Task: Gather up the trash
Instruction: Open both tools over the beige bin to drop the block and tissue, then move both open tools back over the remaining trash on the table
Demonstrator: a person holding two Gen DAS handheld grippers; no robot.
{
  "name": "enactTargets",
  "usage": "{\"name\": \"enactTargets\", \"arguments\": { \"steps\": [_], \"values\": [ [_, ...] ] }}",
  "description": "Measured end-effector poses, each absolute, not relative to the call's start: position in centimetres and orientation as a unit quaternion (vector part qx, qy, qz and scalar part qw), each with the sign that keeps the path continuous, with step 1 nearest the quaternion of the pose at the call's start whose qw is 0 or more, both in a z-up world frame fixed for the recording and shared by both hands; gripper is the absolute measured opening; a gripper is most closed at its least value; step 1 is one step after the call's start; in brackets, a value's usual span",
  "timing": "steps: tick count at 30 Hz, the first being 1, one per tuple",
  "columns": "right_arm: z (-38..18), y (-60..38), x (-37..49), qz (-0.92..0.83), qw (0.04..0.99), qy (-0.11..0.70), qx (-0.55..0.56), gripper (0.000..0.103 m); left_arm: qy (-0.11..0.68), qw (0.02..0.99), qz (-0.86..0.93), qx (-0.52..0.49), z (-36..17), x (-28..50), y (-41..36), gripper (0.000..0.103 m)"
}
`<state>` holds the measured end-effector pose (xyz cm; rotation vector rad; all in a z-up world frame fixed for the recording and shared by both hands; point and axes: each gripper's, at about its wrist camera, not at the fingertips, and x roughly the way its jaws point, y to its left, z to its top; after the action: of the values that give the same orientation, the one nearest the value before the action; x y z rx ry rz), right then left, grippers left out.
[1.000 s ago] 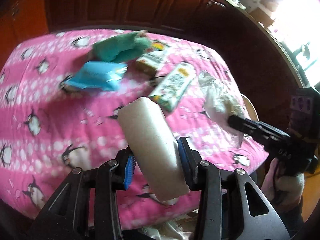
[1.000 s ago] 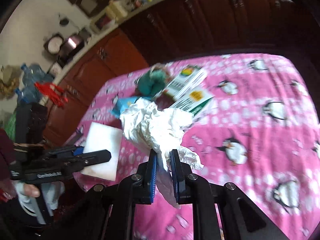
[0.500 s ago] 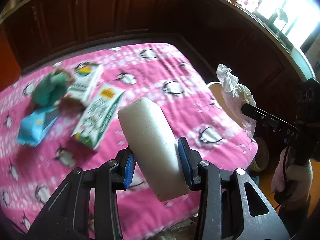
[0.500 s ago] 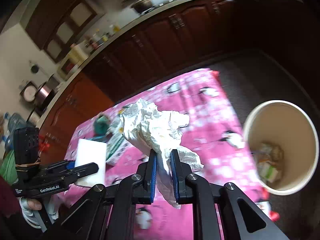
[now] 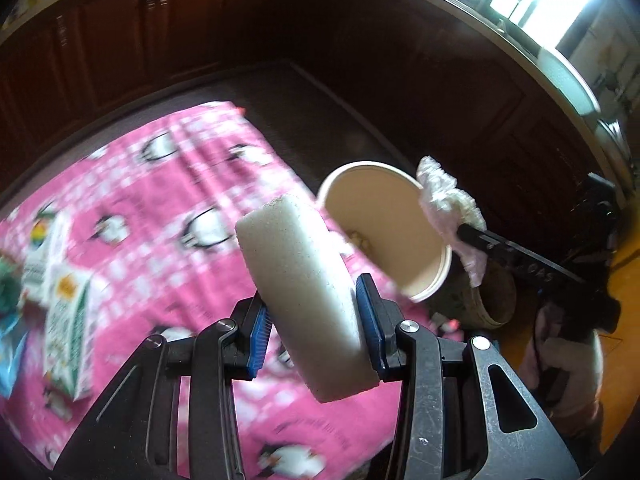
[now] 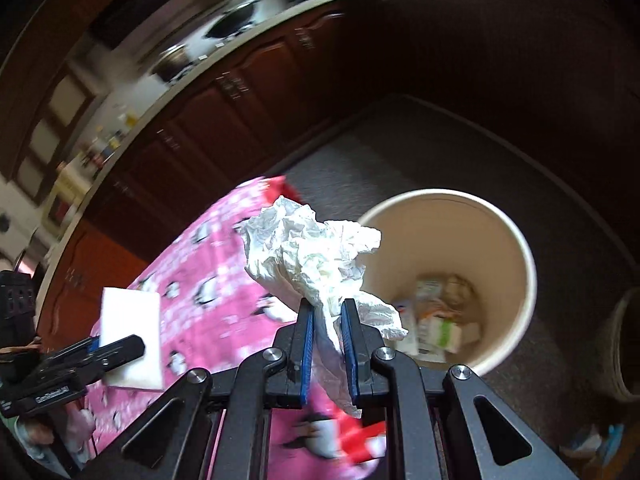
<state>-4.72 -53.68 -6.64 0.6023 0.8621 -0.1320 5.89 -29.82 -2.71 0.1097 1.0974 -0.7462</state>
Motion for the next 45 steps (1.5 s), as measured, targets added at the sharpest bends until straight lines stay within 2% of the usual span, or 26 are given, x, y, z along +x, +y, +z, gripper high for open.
{"name": "enactTargets", "arguments": {
  "steps": [9, 10, 11, 12, 13, 15, 16, 27, 45],
  "values": [
    [-9.9, -57.8, -4.3, -0.133, 0.837, 0.427, 0.316, 0.013, 0.522, 0.768, -0.367, 0.046, -4.9, 7.9, -37.2, 0.039],
    [-10.0, -58.1, -4.2, -0.137, 0.836, 0.425, 0.32, 0.015, 0.524, 0.767, -0.369, 0.04, -5.2, 8.2, -37.9, 0.04],
    [-10.2, -58.6, -4.1, -0.142, 0.834, 0.422, 0.325, 0.024, 0.524, 0.767, -0.369, 0.037, -5.5, 8.4, -38.2, 0.04],
    [-10.3, -59.0, -4.1, -0.148, 0.833, 0.419, 0.329, 0.037, 0.525, 0.767, -0.367, 0.036, -5.8, 8.6, -38.7, 0.042],
    [-10.3, -59.2, -4.0, -0.152, 0.833, 0.417, 0.329, 0.041, 0.527, 0.766, -0.365, 0.036, -6.1, 8.8, -39.0, 0.046],
    [-10.1, -59.5, -4.2, -0.154, 0.835, 0.414, 0.328, 0.041, 0.531, 0.765, -0.362, 0.032, -6.7, 8.8, -39.4, 0.055],
    [-10.1, -59.5, -4.2, -0.154, 0.835, 0.414, 0.327, 0.041, 0.533, 0.764, -0.362, 0.029, -7.0, 8.8, -39.4, 0.056],
    [-10.9, -58.1, -4.3, -0.129, 0.832, 0.425, 0.332, 0.042, 0.532, 0.766, -0.357, 0.041, -7.7, 7.6, -37.8, 0.056],
    [-7.9, -52.1, -3.4, -0.077, 0.855, 0.421, 0.292, 0.046, 0.5, 0.803, -0.322, 0.04, -4.5, 6.5, -30.9, 0.056]
  ]
}}
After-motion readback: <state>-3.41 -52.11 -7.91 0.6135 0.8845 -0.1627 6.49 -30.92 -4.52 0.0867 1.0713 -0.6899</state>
